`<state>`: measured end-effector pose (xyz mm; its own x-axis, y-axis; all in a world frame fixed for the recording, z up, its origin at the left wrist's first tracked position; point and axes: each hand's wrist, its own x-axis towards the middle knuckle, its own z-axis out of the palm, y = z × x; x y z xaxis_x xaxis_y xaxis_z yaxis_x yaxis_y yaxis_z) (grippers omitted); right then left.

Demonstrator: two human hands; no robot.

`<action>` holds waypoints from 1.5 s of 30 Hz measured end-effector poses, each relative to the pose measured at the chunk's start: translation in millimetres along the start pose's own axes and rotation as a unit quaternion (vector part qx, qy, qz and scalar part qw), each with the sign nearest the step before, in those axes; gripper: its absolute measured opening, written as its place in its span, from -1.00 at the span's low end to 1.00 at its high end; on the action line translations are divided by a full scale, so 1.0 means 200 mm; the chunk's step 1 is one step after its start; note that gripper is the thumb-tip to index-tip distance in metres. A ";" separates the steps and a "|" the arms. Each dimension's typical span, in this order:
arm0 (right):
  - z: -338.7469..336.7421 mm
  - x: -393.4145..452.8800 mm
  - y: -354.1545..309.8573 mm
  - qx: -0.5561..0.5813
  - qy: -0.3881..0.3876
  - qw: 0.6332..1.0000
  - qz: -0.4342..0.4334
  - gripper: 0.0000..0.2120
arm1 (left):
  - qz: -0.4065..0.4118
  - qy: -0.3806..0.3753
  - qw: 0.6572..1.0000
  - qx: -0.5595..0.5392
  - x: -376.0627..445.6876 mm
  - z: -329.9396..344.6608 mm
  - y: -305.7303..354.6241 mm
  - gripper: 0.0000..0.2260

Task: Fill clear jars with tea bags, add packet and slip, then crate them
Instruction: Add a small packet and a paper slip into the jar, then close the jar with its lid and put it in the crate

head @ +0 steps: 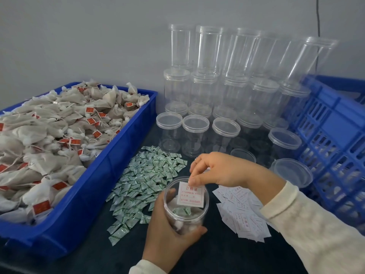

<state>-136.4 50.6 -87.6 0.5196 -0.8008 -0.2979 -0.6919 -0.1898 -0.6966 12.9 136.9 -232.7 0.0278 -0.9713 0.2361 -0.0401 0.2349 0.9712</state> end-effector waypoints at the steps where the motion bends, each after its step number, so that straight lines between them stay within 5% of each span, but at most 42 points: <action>1: 0.00 0.01 -0.01 -0.017 -0.010 1.000 0.002 -0.84 | 0.003 -0.001 1.000 0.002 0.00 0.00 0.01 -0.19; 10: 0.04 0.03 -0.03 -0.089 -0.045 0.995 -0.001 -0.84 | 0.010 0.010 1.000 0.012 0.01 0.00 0.01 -0.20; 19: -0.02 -0.03 -0.04 -0.113 0.054 0.991 -0.055 -0.86 | 0.024 0.016 0.999 0.025 0.01 0.00 0.00 -0.20; 25: 0.06 -0.12 -0.11 -0.303 0.038 0.948 -0.085 -0.09 | -0.008 0.008 1.000 0.015 0.01 0.00 -0.02 -0.19; 28: 0.12 -0.13 -0.14 -0.382 0.031 0.920 -0.084 0.04 | -0.006 0.011 1.000 0.024 0.01 0.00 -0.01 -0.17; 32: 0.16 -0.12 -0.15 -0.447 0.044 0.889 -0.090 0.00 | -0.031 0.001 1.000 0.002 0.01 -0.01 0.00 -0.14; 41: 0.17 -0.08 -0.19 -0.435 0.010 0.897 -0.085 -0.26 | -0.045 0.032 0.998 -0.006 -0.01 0.01 -0.01 0.10; 45: 0.14 -0.10 -0.21 -0.438 -0.001 0.895 -0.090 -0.29 | -0.031 0.057 0.998 0.024 0.01 0.05 -0.01 0.04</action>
<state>-103.7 90.0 -70.5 0.6623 -0.7117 -0.2342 -0.7241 -0.6883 0.0440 2.8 134.7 -234.3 0.1457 -0.9729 0.1797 -0.0824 0.1691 0.9821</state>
